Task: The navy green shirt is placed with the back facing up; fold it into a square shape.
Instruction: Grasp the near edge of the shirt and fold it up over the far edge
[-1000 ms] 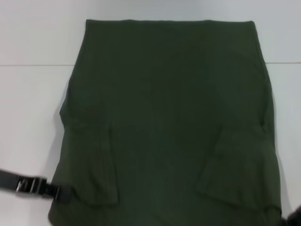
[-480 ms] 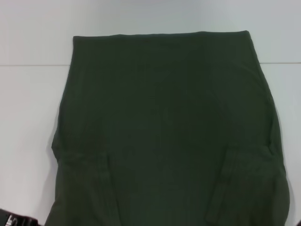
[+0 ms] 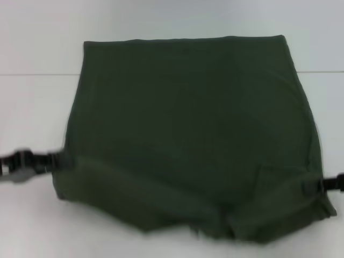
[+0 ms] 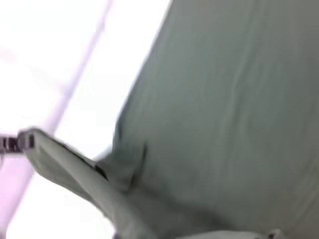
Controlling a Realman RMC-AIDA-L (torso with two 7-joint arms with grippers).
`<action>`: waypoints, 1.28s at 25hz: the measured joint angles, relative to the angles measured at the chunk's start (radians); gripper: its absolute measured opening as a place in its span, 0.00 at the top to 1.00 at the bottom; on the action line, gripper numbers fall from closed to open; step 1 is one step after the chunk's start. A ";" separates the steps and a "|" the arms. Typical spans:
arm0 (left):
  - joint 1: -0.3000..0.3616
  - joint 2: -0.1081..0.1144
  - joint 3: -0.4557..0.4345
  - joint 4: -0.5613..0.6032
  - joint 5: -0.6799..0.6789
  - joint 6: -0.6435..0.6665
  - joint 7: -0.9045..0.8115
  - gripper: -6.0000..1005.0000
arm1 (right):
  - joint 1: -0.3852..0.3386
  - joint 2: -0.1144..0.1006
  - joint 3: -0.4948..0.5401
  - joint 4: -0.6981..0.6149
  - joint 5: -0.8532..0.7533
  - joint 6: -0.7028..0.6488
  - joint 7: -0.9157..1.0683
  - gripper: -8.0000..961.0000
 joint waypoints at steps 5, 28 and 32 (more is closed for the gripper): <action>0.001 -0.004 -0.043 -0.067 -0.144 -0.162 0.012 0.95 | -0.049 -0.010 0.037 0.004 0.169 0.084 -0.008 0.92; -0.105 -0.098 0.019 -0.257 -0.313 -0.768 0.308 0.95 | 0.002 0.083 0.017 0.301 0.446 0.790 -0.314 0.90; -0.119 -0.107 0.022 -0.272 -0.322 -0.815 0.336 0.95 | 0.022 0.084 0.003 0.329 0.451 0.852 -0.325 0.90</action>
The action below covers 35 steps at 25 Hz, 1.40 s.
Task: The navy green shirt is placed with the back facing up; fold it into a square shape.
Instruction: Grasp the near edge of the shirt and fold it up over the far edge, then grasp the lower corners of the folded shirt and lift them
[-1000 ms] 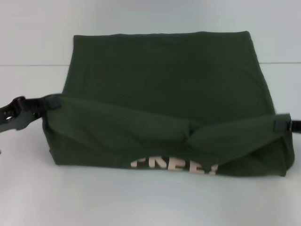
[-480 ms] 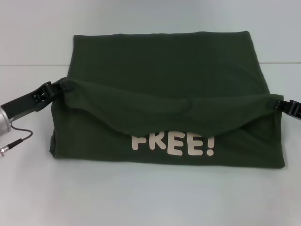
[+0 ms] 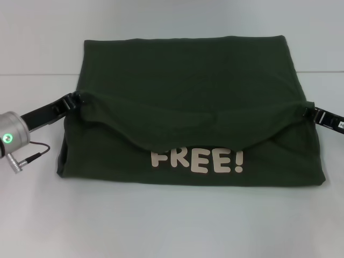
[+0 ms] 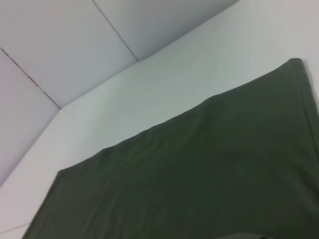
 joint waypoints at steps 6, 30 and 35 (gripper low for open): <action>-0.027 -0.004 0.003 -0.008 -0.010 -0.038 0.015 0.96 | 0.014 0.000 -0.004 0.011 0.040 0.028 -0.023 0.90; 0.040 -0.040 0.036 0.003 -0.042 -0.051 -0.042 0.67 | -0.034 -0.015 0.006 0.064 0.056 -0.019 -0.106 0.69; 0.087 -0.006 0.082 0.091 0.043 0.152 -0.155 0.58 | -0.075 -0.046 0.003 0.063 0.054 -0.123 -0.092 0.48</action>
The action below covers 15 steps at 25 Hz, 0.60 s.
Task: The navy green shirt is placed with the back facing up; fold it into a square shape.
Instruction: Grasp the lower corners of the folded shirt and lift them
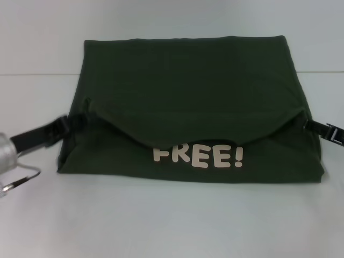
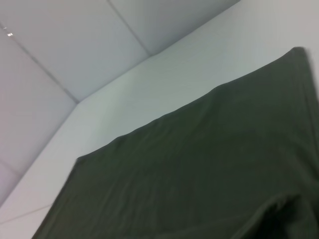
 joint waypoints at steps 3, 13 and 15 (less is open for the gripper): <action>0.011 0.019 0.028 0.088 0.122 0.104 -0.095 0.52 | -0.029 -0.021 -0.003 -0.001 -0.006 -0.084 0.000 0.34; 0.007 0.024 0.061 0.134 0.210 0.060 0.026 0.12 | -0.065 -0.037 -0.022 -0.010 -0.027 -0.200 -0.004 0.06; 0.006 0.021 0.082 0.132 0.210 0.028 0.027 0.05 | -0.063 -0.035 -0.031 -0.009 -0.040 -0.208 -0.006 0.04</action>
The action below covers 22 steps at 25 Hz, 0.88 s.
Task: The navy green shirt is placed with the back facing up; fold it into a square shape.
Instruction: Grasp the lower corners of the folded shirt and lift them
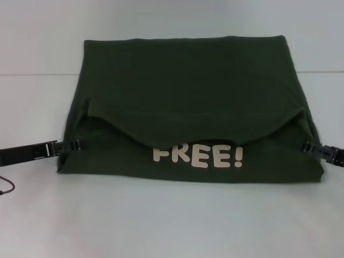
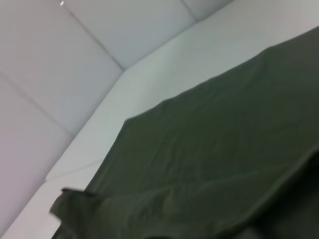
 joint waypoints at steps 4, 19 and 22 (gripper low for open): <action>0.003 -0.006 0.033 0.000 0.002 -0.023 0.013 0.06 | 0.008 0.003 -0.030 0.000 -0.007 -0.007 -0.003 0.04; 0.010 -0.017 0.080 -0.007 0.007 -0.035 0.050 0.11 | 0.020 0.009 -0.036 0.000 -0.002 -0.006 -0.006 0.04; 0.011 -0.019 0.096 -0.007 0.012 -0.040 0.050 0.12 | 0.022 0.010 -0.036 0.000 -0.002 -0.007 -0.006 0.04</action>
